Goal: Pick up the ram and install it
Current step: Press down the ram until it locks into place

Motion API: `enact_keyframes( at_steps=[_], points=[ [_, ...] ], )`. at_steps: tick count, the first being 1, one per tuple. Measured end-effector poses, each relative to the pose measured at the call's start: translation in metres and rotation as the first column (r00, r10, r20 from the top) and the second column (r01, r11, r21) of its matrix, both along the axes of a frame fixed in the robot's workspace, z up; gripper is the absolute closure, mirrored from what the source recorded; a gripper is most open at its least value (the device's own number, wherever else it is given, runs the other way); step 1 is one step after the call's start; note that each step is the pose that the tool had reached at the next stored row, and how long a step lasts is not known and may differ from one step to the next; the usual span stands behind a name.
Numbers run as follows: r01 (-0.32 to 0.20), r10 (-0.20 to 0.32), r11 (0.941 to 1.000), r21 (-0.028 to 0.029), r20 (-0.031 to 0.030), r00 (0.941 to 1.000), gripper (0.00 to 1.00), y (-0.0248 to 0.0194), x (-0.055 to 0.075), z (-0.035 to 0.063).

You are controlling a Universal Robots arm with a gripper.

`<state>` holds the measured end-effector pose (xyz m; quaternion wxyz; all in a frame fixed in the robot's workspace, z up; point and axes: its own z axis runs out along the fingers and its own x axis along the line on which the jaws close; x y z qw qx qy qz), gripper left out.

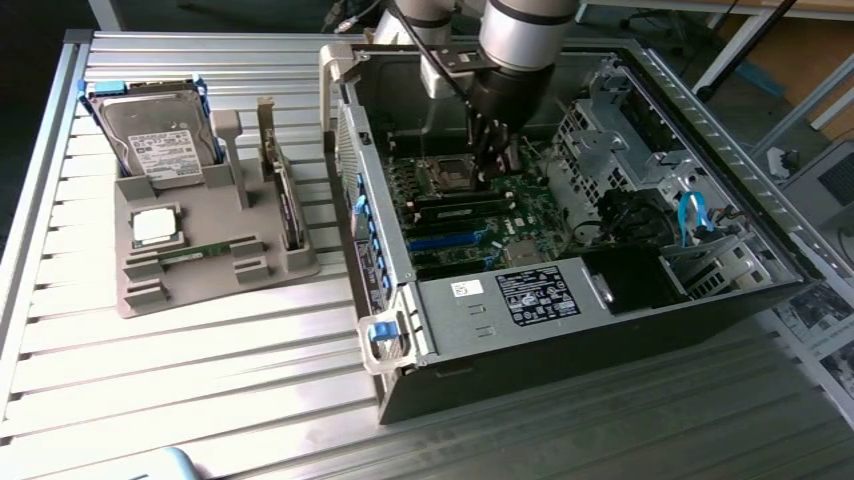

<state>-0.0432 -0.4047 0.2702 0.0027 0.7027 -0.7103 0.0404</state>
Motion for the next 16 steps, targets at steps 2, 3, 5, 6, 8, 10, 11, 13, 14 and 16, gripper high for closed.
enact_keyframes(
  at_steps=[2, 3, 5, 6, 8, 10, 11, 13, 14, 16],
  points=[
    [0.002, -0.002, 1.0, -0.0082, -0.0013, 1.0, 0.89, 0.0005, 0.004, 0.0],
    [0.004, -0.004, 0.9999, -0.0128, -0.0026, 1.0, 0.89, 0.0009, 0.005, 0.0],
    [0.01, -0.01, 0.9998, -0.0175, -0.0151, 0.9998, 0.89, 0.0016, 0.006, 0.0],
    [0.015, -0.015, 0.9997, -0.0191, -0.0241, 0.9996, 0.89, 0.0021, 0.006, 0.0],
    [0.019, -0.02, 0.9996, -0.0215, -0.0317, 0.9993, 0.89, 0.0026, 0.007, 0.0],
    [0.023, -0.024, 0.9993, -0.0309, -0.0384, 0.999, 0.89, 0.0039, 0.009, 0.0001],
    [0.023, -0.024, 0.999, -0.0386, -0.0393, 0.9989, 0.89, 0.0046, 0.01, 0.0003],
    [0.023, -0.025, 0.9985, -0.0491, -0.0399, 0.9989, 0.89, 0.0062, 0.012, 0.0016],
    [0.024, -0.026, 0.9984, -0.0515, -0.0402, 0.9988, 0.89, 0.0068, 0.014, 0.0022],
    [0.027, -0.03, 0.9979, -0.0588, -0.0413, 0.9987, 0.89, 0.0077, 0.018, 0.003]
  ],
)
